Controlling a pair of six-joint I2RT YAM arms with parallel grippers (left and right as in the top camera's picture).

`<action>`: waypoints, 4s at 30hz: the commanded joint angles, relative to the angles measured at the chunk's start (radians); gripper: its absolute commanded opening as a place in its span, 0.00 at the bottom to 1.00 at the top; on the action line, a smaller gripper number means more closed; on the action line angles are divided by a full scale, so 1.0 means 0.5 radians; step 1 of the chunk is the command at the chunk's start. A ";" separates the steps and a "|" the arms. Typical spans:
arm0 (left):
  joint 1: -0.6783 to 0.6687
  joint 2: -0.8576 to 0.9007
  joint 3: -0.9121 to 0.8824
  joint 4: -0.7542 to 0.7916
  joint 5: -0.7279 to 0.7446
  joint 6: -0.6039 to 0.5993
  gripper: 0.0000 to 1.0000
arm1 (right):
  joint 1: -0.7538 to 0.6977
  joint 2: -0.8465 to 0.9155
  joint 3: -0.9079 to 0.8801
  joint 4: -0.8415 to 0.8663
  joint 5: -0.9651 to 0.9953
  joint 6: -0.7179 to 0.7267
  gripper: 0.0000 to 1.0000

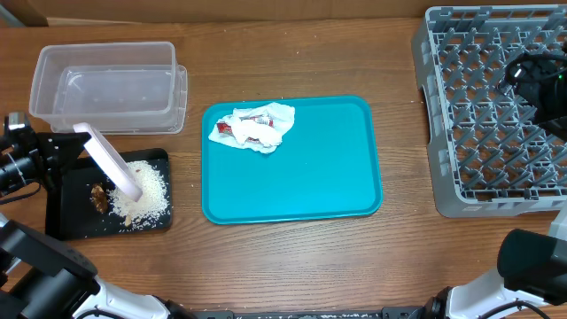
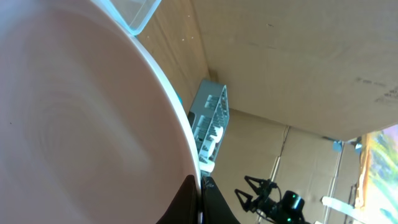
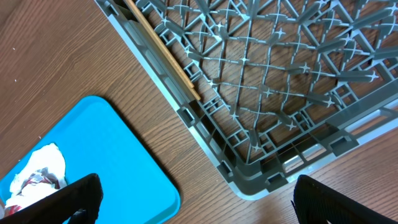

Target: Sort waste into correct bins and load items into the dishwasher

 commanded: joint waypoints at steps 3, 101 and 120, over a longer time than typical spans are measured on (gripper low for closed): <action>-0.014 -0.053 0.014 -0.016 0.089 0.113 0.04 | 0.005 -0.022 0.005 0.011 0.013 0.011 1.00; -2.514 0.378 -0.206 1.645 -2.718 -2.083 0.61 | 0.005 -0.022 0.005 0.011 0.013 0.011 1.00; -2.514 0.491 -0.201 1.835 -2.485 -2.089 0.35 | 0.005 -0.022 0.005 0.011 0.013 0.011 1.00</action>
